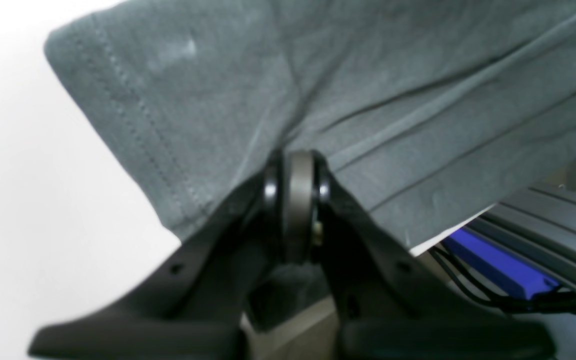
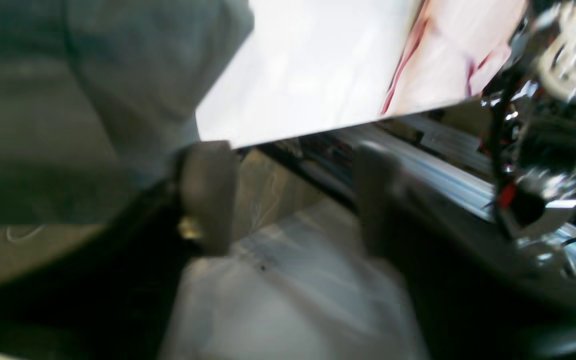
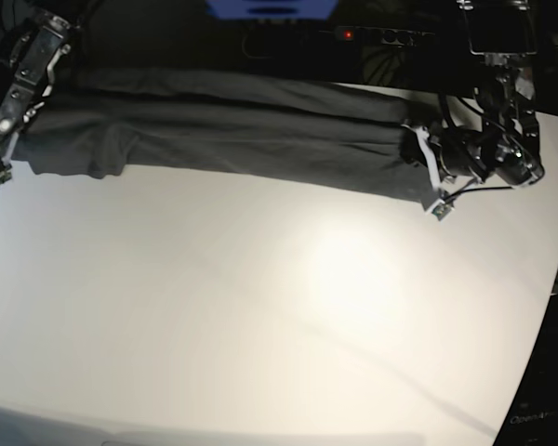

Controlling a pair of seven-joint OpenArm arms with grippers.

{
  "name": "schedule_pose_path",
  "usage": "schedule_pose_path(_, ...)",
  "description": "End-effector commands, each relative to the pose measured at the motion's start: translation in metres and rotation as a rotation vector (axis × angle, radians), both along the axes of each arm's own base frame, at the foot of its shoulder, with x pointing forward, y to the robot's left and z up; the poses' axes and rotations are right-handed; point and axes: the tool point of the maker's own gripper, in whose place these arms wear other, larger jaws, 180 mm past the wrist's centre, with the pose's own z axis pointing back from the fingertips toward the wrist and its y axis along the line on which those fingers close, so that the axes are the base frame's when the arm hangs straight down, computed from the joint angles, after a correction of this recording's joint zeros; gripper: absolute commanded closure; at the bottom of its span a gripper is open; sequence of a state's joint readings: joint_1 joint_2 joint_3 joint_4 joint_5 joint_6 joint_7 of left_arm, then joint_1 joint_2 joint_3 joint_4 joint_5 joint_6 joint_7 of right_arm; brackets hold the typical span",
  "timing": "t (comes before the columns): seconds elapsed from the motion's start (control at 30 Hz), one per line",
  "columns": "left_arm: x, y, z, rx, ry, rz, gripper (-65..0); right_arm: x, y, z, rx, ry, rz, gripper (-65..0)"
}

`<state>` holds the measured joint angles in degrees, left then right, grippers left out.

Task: Fold the T-shirt properly
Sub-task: 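Lower both grippers and press the folded shirt onto the table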

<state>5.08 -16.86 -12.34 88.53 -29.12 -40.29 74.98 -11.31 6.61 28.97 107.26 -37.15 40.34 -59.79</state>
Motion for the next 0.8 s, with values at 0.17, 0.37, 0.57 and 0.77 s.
schedule_pose_path(0.17,-0.002,0.015,-0.001,0.063,0.016,0.003,-2.6,0.008,0.001,0.007,-0.012,-0.032,-0.006,0.0)
schedule_pose_path(0.37,-0.002,0.015,-0.001,0.063,0.016,0.003,-2.6,0.019,0.022,-0.005,0.029,-0.024,0.054,-0.1)
schedule_pose_path(0.57,-0.007,0.016,-0.007,0.058,0.044,0.010,-2.6,0.028,0.038,-0.014,0.075,-0.051,0.084,-0.1)
schedule_pose_path(0.77,-0.006,0.015,-0.011,0.041,0.041,0.024,-2.6,0.022,0.043,-0.030,0.112,-0.024,0.073,-0.1)
